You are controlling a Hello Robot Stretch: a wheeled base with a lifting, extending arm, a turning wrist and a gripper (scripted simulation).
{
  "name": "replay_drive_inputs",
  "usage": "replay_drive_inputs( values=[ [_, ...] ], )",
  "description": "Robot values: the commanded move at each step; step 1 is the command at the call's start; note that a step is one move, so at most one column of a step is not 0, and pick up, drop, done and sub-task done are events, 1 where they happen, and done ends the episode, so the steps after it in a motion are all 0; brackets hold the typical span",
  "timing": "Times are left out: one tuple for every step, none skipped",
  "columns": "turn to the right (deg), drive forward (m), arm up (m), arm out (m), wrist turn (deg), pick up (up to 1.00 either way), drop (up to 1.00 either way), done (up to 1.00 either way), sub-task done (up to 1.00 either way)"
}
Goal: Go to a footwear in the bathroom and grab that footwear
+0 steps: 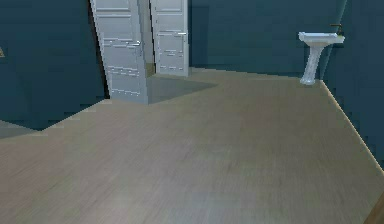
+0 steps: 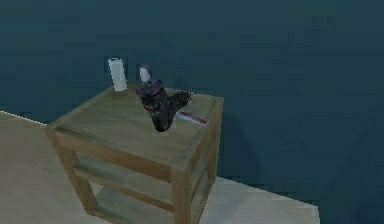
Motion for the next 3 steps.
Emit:
replay_drive_inputs(
  values=[
    [0.0,0.00,0.38,0.00,0.0,0.00,0.00,0.00,0.00],
    [0.0,0.00,0.00,0.50,0.0,0.00,0.00,0.00,0.00],
    [0.0,0.00,0.00,0.00,45.0,0.00,0.00,0.00,0.00]
  ],
)
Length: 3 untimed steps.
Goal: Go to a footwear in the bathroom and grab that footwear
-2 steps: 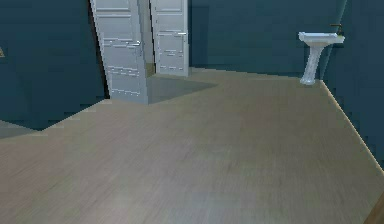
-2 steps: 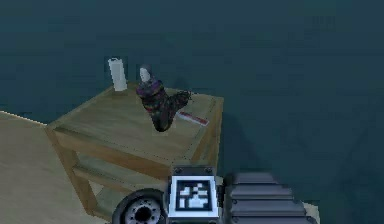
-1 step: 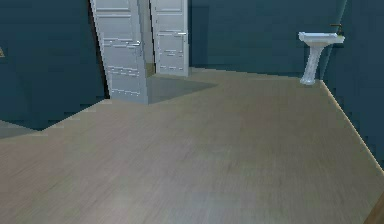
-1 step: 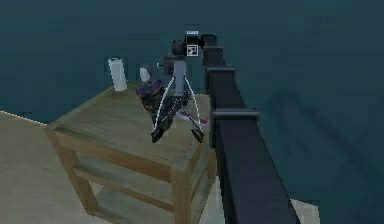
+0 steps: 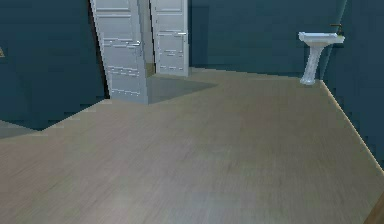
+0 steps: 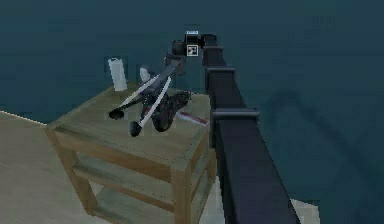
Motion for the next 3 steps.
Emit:
replay_drive_inputs(
  values=[
    [0.0,0.00,0.00,0.00,45.0,0.00,0.00,0.00,0.00],
    [0.0,0.00,0.00,0.00,42.0,0.00,0.00,0.00,0.00],
    [0.0,0.00,-0.06,0.00,0.0,0.00,0.00,0.00,0.00]
  ],
)
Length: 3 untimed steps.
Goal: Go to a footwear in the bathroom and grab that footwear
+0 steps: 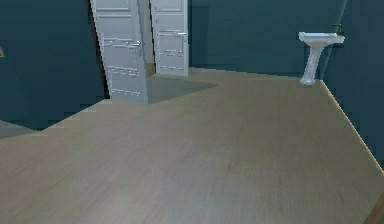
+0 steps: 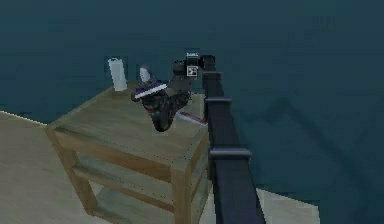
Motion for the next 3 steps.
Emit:
replay_drive_inputs(
  values=[
    [0.0,0.00,0.00,0.00,0.0,1.00,0.00,0.00,0.00],
    [0.0,0.00,0.06,0.00,0.0,0.00,0.00,0.00,0.00],
    [0.0,0.00,0.00,0.00,0.0,0.00,0.00,1.00,0.00]
  ],
)
